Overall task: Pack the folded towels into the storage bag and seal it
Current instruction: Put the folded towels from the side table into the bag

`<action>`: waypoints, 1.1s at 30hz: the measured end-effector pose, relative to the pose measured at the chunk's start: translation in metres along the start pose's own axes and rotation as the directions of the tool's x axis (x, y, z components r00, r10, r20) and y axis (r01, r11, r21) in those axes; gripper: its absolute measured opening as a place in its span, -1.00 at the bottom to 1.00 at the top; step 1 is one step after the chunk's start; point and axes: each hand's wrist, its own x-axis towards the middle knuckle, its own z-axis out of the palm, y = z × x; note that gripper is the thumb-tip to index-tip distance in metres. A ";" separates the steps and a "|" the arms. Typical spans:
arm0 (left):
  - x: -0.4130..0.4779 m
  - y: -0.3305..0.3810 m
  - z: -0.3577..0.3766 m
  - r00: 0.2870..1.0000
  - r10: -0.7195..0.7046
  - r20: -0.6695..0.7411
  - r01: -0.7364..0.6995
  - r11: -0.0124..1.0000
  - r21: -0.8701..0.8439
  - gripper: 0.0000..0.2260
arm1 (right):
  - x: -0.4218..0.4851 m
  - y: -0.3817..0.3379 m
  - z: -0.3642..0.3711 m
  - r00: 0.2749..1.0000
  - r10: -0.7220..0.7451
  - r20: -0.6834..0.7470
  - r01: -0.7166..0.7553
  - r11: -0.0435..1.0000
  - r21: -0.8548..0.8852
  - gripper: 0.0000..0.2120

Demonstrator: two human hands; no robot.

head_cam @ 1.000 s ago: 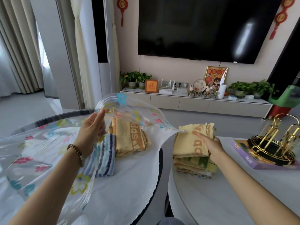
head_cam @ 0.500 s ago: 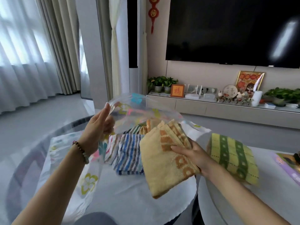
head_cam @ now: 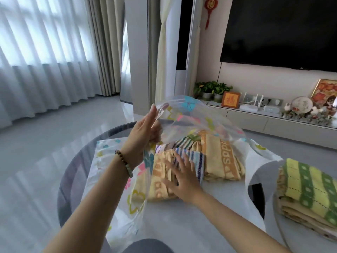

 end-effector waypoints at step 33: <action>0.024 -0.061 0.135 0.998 -0.056 0.024 0.057 0.997 -0.056 -0.77 | -0.167 0.119 -0.204 0.893 0.175 -0.415 -0.107 0.977 0.182 -0.90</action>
